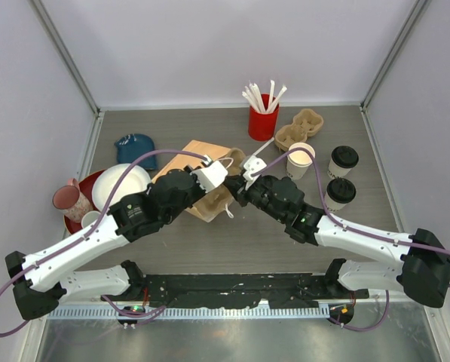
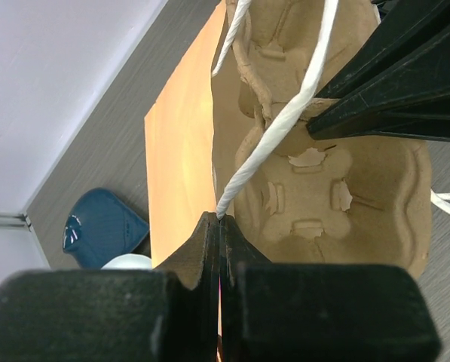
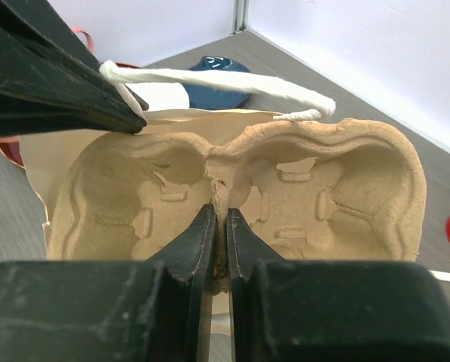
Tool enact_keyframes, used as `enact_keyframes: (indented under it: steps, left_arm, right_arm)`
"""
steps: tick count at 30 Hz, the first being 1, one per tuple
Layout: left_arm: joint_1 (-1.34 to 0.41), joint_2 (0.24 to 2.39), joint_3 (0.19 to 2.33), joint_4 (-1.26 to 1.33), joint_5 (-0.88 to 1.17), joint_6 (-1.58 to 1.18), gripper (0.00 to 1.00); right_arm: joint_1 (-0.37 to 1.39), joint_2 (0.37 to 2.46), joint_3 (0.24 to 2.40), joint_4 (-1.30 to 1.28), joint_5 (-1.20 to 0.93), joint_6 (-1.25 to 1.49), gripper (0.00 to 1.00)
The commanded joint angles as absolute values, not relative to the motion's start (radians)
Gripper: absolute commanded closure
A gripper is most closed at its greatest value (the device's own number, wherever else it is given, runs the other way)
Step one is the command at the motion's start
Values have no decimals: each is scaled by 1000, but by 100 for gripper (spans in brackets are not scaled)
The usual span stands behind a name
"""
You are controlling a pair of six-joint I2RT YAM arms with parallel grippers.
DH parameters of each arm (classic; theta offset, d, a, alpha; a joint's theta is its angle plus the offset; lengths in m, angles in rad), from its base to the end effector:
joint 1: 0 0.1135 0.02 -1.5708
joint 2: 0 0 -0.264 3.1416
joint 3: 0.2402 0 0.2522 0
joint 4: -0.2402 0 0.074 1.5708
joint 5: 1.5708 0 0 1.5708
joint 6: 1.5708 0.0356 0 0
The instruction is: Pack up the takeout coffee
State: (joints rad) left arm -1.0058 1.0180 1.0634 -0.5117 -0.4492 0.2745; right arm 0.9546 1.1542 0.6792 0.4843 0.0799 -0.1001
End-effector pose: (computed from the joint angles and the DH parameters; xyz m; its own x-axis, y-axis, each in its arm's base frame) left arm 0.1298 -0.1759 0.3615 -0.0818 0.5850 -0.8069 0.5977 0.6766 0.4301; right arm 0.1572 0.2170 0.2973 0.0820 -0.0565 -0.9950 -0.7630 0.6388 -0.0992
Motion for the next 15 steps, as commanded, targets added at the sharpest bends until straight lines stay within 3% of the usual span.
enact_keyframes:
  steps: [1, 9, 15]
  left_arm:
    - [-1008, 1008, 1065, -469, -462, 305, 100]
    - [-1006, 1005, 1051, -431, -476, 373, 100]
    - [-1006, 997, 1071, -428, -457, 357, 100]
  right_arm:
    - [956, 1120, 776, 519, 80, 70, 99]
    - [959, 1140, 940, 195, 218, 81, 99]
    - [960, 1184, 878, 310, 137, 106, 99]
